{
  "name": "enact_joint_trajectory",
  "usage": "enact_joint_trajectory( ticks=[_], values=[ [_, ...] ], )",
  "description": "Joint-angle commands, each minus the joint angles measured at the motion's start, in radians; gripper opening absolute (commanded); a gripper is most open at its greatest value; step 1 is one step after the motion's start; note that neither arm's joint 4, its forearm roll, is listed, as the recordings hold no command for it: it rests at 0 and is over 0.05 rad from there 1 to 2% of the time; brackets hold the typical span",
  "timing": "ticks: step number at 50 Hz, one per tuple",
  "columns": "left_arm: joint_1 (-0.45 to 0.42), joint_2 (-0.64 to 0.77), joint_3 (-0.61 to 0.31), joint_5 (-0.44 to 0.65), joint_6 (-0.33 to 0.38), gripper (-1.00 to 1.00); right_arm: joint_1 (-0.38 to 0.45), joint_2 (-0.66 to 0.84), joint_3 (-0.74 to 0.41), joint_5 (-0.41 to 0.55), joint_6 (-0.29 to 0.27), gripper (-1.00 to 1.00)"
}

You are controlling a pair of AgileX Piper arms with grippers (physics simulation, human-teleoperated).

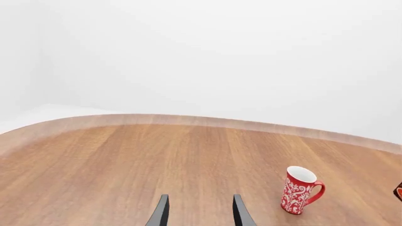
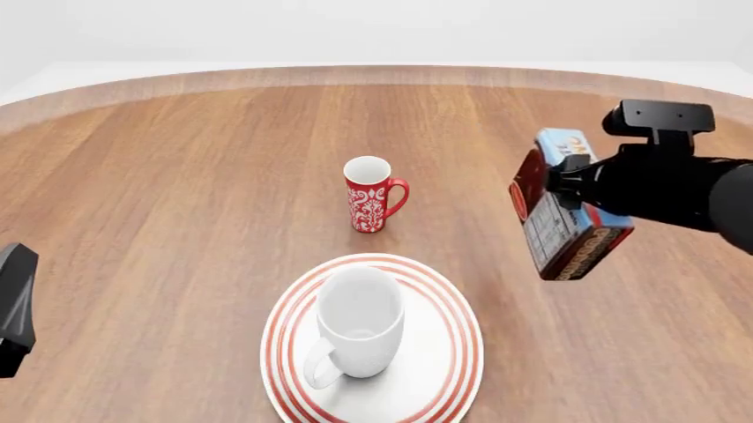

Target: Pick up the white mug and put it on the plate, and put the chocolate pudding to the right of the plate.

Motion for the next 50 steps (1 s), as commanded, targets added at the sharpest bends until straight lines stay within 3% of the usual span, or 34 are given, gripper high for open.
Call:
enact_joint_trajectory(
  ticks=[1, 44, 50],
  values=[
    [0.000, 0.000, 0.000, 0.000, 0.002, 1.00, -0.013, -0.079, 0.046, 0.035, 0.017, -1.00],
    [-0.001, 0.000, 0.000, -0.002, 0.004, 1.00, -0.056, -0.327, 0.221, 0.181, 0.007, -1.00],
    [-0.002, 0.000, 0.000, -0.002, 0.004, 1.00, -0.064, -0.383, 0.213, 0.239, 0.005, -1.00]
  ],
)
